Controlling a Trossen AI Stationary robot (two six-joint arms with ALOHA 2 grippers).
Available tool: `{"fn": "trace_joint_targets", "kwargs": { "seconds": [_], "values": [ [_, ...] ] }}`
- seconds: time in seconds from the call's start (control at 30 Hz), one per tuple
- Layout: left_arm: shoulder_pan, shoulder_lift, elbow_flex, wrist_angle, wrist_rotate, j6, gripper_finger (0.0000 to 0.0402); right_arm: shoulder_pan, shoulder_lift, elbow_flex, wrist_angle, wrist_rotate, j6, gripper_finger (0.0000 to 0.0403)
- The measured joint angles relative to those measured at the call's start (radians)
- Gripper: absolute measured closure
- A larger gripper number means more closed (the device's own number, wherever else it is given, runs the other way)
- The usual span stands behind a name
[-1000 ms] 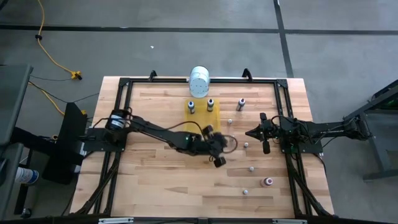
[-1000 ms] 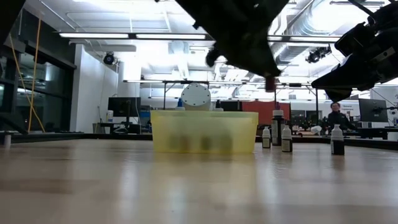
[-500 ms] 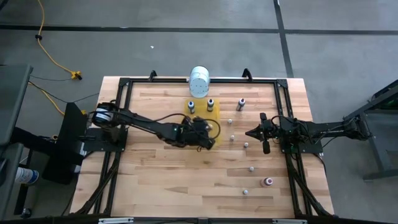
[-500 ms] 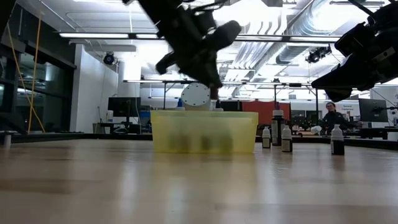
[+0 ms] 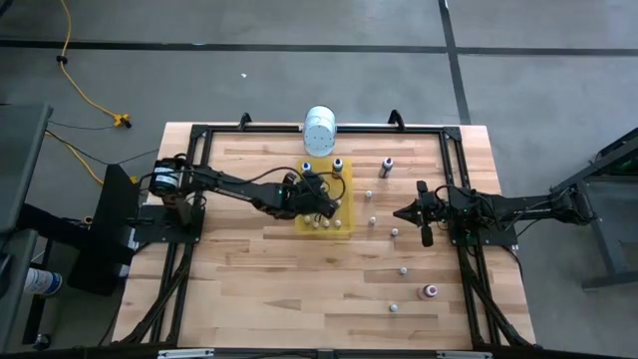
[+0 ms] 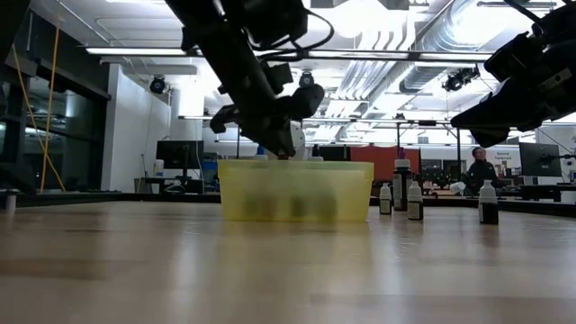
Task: Pick & Place food coloring
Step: Put the small orange food coloring bottle in the yellow transparent bin
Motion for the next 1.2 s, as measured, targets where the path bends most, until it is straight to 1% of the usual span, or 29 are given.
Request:
{"fn": "trace_joint_targets", "kwargs": {
  "seconds": [0.13,0.23,0.47,0.6,0.87,0.97,1.03,1.2],
  "values": [
    [0.025,0.035,-0.001,0.025,0.025,0.0,0.0364,0.0,0.0,0.0,0.0,0.0,0.0,0.0402],
    [0.026,0.065,0.0,0.077,0.052,0.0,0.0364,0.0,0.0,0.0,0.0,0.0,0.0,0.0402],
    [0.025,0.11,0.0,0.106,0.059,-0.024,0.0364,0.0,0.0,0.0,0.002,0.0,0.0,0.0402],
    [0.016,0.113,0.0,0.097,0.094,-0.05,0.0364,0.0,0.0,0.0,0.003,0.0,0.0,0.0402],
    [0.003,0.115,0.0,0.069,0.115,-0.085,0.0364,0.0,0.0,0.0,0.005,0.0,0.0,0.0402],
    [-0.001,0.139,0.0,0.067,0.112,-0.092,0.0364,0.0,0.0,0.0,0.005,0.0,0.0,0.0402],
    [-0.002,0.138,0.0,0.071,0.129,-0.096,0.0364,0.0,0.0,0.0,0.005,0.0,0.0,0.0402],
    [-0.015,0.149,0.002,0.08,0.123,-0.115,0.0364,0.0,0.0,0.0,0.006,0.0,0.0,0.0402]
  ]
}}
